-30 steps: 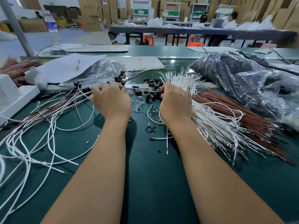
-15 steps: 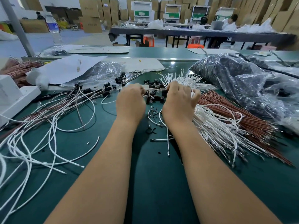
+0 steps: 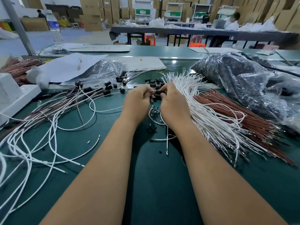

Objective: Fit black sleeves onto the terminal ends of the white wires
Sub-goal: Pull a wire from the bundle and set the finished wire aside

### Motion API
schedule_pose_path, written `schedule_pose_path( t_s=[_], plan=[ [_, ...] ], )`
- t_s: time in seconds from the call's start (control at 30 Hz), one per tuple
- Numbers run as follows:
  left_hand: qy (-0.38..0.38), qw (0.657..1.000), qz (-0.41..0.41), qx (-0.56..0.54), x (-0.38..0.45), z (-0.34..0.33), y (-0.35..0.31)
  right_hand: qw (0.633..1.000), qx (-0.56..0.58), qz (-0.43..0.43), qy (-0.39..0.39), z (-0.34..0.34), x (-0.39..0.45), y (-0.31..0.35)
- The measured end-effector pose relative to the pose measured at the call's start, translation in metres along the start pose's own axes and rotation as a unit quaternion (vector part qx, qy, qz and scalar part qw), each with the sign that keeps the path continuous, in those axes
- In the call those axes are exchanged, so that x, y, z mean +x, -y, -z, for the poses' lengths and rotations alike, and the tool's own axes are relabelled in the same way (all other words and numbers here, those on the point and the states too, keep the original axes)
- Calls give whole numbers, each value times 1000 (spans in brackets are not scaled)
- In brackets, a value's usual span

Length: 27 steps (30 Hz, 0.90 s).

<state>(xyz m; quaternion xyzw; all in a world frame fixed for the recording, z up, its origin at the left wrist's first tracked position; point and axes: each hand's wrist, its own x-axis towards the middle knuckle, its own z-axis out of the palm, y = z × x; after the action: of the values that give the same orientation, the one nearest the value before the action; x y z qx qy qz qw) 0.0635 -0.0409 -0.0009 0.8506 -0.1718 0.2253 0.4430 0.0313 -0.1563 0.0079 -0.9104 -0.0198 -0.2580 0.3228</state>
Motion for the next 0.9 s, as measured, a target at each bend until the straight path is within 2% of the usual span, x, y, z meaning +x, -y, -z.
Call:
schedule_pose_path(
  t_s=[0.07,0.2,0.47,0.73,0.9],
  plan=[
    [17,999,32,-28,-1,3,2,1000,8,0,9,-1,-1,0],
    [21,994,45,-96,-2,2,-6,998,54,-2,13,-1,-1,2],
    [-13,981,96,-167,-1,11,-3,994,88,-30,-49,1,2,0],
    [1,971,119,-206,-1,13,-2,988,99,4,-117,3,4,0],
    [10,967,123,-222,0,14,-3,979,174,-52,-89,5,6,1]
  ],
)
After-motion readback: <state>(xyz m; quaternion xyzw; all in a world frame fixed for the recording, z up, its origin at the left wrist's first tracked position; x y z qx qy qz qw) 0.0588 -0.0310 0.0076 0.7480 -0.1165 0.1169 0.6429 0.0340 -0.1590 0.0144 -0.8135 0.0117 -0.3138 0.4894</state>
